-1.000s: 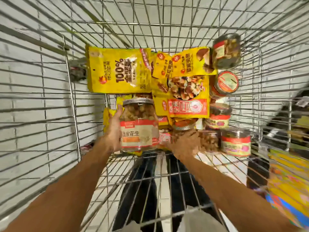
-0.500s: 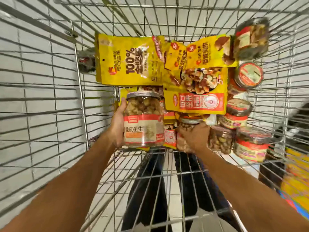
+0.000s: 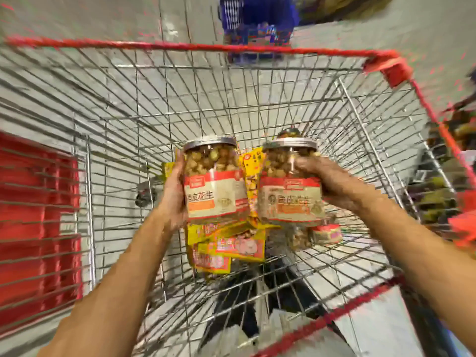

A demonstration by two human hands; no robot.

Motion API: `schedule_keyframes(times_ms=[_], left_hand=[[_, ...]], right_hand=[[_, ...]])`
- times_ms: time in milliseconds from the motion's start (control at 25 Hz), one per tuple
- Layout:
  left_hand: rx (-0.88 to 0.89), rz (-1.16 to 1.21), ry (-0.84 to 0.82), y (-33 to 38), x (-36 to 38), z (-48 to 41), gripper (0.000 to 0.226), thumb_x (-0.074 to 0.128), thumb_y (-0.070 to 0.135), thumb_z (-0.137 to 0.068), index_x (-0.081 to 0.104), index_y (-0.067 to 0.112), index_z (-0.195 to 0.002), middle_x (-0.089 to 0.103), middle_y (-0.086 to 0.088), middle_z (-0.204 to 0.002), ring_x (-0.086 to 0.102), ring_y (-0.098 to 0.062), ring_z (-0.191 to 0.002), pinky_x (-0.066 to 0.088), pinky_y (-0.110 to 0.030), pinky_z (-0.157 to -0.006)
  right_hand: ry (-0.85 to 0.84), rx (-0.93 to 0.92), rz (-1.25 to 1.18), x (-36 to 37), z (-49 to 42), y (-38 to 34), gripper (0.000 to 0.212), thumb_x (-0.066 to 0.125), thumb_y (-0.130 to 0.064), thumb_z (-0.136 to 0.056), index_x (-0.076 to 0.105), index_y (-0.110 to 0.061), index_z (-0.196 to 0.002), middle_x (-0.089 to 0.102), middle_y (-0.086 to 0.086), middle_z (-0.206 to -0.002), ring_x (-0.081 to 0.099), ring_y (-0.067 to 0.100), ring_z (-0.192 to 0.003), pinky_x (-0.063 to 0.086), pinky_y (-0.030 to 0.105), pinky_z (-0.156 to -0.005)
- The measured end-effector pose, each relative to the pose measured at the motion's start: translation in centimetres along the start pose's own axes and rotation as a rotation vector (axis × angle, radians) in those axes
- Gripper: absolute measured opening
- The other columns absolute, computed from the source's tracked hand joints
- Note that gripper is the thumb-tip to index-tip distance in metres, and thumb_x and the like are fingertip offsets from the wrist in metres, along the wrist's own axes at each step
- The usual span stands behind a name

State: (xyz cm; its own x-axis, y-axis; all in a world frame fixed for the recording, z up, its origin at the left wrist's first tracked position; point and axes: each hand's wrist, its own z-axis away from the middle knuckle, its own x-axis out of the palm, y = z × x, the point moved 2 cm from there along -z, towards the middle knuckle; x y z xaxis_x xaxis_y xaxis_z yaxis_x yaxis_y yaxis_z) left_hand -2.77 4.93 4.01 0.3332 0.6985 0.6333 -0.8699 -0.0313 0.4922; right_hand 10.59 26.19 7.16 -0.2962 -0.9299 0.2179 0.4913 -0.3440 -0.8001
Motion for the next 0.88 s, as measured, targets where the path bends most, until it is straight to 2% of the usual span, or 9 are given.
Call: schedule_keyframes(times_ms=[40,80,200,280,400,480,640,760,880], left_hand=[[0.032,-0.016,-0.058,0.8,2.1,0.8,0.08,0.074,0.07,-0.045,0.073,0.013,-0.102,0.071,-0.012,-0.105,0.068,-0.029,-0.098,0.055,-0.053,-0.079],[0.052,-0.05,-0.101,1.3,4.2,1.4,0.085,0.077,0.068,-0.039,0.073,0.013,-0.104,0.071,-0.012,-0.107,0.067,-0.029,-0.1,0.054,-0.054,-0.082],[0.102,-0.179,-0.216,1.3,12.2,3.1,0.073,0.052,0.069,-0.061,0.072,0.014,-0.105,0.071,-0.012,-0.107,0.068,-0.028,-0.098,0.055,-0.051,-0.081],[0.132,-0.236,-0.256,0.1,17.5,4.0,0.07,0.046,0.063,-0.068,0.067,0.012,-0.112,0.067,-0.014,-0.112,0.066,-0.029,-0.098,0.055,-0.05,-0.083],[0.121,-0.332,-0.394,-3.6,25.0,5.2,0.062,0.046,0.063,-0.069,0.076,0.014,-0.093,0.074,-0.011,-0.096,0.071,-0.025,-0.087,0.058,-0.042,-0.071],[0.061,-0.372,-0.501,-8.1,29.7,6.0,0.064,0.047,0.066,-0.068,0.077,0.014,-0.093,0.074,-0.01,-0.096,0.071,-0.026,-0.089,0.057,-0.041,-0.071],[-0.043,-0.387,-0.667,-20.0,38.4,7.5,0.064,0.059,0.065,-0.055,0.077,0.016,-0.091,0.074,-0.009,-0.096,0.071,-0.026,-0.089,0.057,-0.043,-0.068],[-0.099,-0.354,-0.748,-28.2,43.6,8.5,0.065,0.062,0.063,-0.054,0.076,0.015,-0.095,0.074,-0.01,-0.099,0.07,-0.027,-0.091,0.057,-0.045,-0.069],[-0.175,-0.395,-0.839,-35.4,48.5,10.2,0.069,0.065,0.065,-0.052,0.075,0.016,-0.098,0.073,-0.011,-0.102,0.069,-0.029,-0.094,0.056,-0.048,-0.072]], right_hand=[[0.034,-0.089,-0.094,-0.2,2.4,-1.5,0.051,0.088,-0.051,-0.034,0.076,-0.021,-0.073,0.073,-0.005,-0.072,0.068,0.005,-0.064,0.055,0.019,-0.059],[0.059,-0.177,-0.18,-0.4,4.7,-2.8,0.053,0.089,-0.051,-0.028,0.077,-0.022,-0.071,0.074,-0.005,-0.071,0.069,0.005,-0.065,0.055,0.018,-0.06],[0.132,-0.436,-0.371,-1.9,13.0,-5.1,0.054,0.09,-0.049,-0.028,0.078,-0.023,-0.073,0.075,-0.006,-0.076,0.07,0.005,-0.072,0.058,0.023,-0.069],[0.196,-0.55,-0.5,-3.7,18.1,-5.0,0.058,0.091,-0.047,-0.027,0.078,-0.019,-0.076,0.075,-0.002,-0.08,0.071,0.011,-0.076,0.058,0.03,-0.073],[0.289,-0.655,-0.633,-6.5,25.6,-3.0,0.062,0.087,-0.047,-0.036,0.077,-0.016,-0.088,0.075,0.006,-0.092,0.071,0.021,-0.087,0.058,0.041,-0.075],[0.354,-0.739,-0.669,-8.4,31.5,-0.6,0.06,0.084,-0.048,-0.042,0.076,-0.015,-0.092,0.074,0.007,-0.097,0.07,0.023,-0.092,0.058,0.042,-0.076],[0.584,-0.882,-0.769,-12.9,43.9,5.1,0.072,0.088,-0.048,-0.033,0.075,-0.012,-0.094,0.073,0.01,-0.098,0.07,0.026,-0.091,0.057,0.046,-0.079],[0.667,-0.926,-0.785,-15.3,52.0,9.0,0.073,0.088,-0.053,-0.034,0.075,-0.014,-0.094,0.073,0.01,-0.098,0.07,0.026,-0.092,0.056,0.049,-0.081],[0.781,-1.008,-0.783,-16.9,59.3,12.7,0.061,0.084,-0.056,-0.037,0.078,-0.018,-0.084,0.075,0.004,-0.09,0.072,0.02,-0.085,0.059,0.04,-0.071]])
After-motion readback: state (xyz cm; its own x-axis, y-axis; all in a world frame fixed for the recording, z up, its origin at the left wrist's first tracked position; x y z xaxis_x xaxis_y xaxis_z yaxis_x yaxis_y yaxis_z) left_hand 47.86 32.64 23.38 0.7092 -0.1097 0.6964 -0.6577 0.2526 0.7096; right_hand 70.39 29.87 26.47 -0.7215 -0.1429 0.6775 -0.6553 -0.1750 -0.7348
